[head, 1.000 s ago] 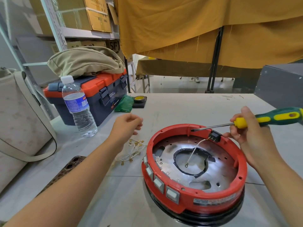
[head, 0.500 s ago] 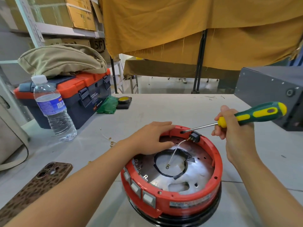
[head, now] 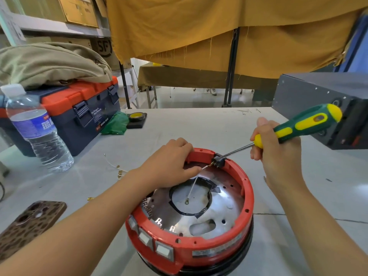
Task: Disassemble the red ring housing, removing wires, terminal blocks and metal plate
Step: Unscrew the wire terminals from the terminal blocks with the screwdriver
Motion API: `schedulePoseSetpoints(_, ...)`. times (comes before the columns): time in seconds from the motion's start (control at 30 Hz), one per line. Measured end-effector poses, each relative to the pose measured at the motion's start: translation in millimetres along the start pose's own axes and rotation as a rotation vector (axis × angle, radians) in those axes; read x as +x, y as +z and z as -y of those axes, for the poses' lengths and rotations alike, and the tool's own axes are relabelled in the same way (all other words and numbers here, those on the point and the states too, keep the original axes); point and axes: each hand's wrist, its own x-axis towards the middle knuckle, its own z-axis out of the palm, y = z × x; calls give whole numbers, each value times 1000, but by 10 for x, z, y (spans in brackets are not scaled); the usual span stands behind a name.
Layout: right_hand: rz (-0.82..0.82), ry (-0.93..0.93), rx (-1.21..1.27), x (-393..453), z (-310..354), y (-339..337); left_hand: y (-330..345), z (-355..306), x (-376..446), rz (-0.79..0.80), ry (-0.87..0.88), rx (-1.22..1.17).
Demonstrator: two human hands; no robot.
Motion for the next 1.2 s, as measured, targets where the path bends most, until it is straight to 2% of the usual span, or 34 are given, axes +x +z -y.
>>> schedulePoseSetpoints(0.13, 4, -14, -16, -10, -3, 7, 56, -2, -1, -30, 49, -158)
schedulePoseSetpoints(0.3, 28, -77, -50, -30, 9, 14, 73, 9, -36, -12, 68, -234)
schedulePoseSetpoints(0.97, 242, -394, -236, -147, 145, 91, 44, -48, -64, 45, 46, -249)
schedulePoseSetpoints(1.07, 205, -370, -232, -142, 130, 111, 42, -52, -64, 47, 47, -242)
schedulePoseSetpoints(1.2, 113, -171, -111, -84, 67, 101, 42, -59, -64, 48, 42, -244)
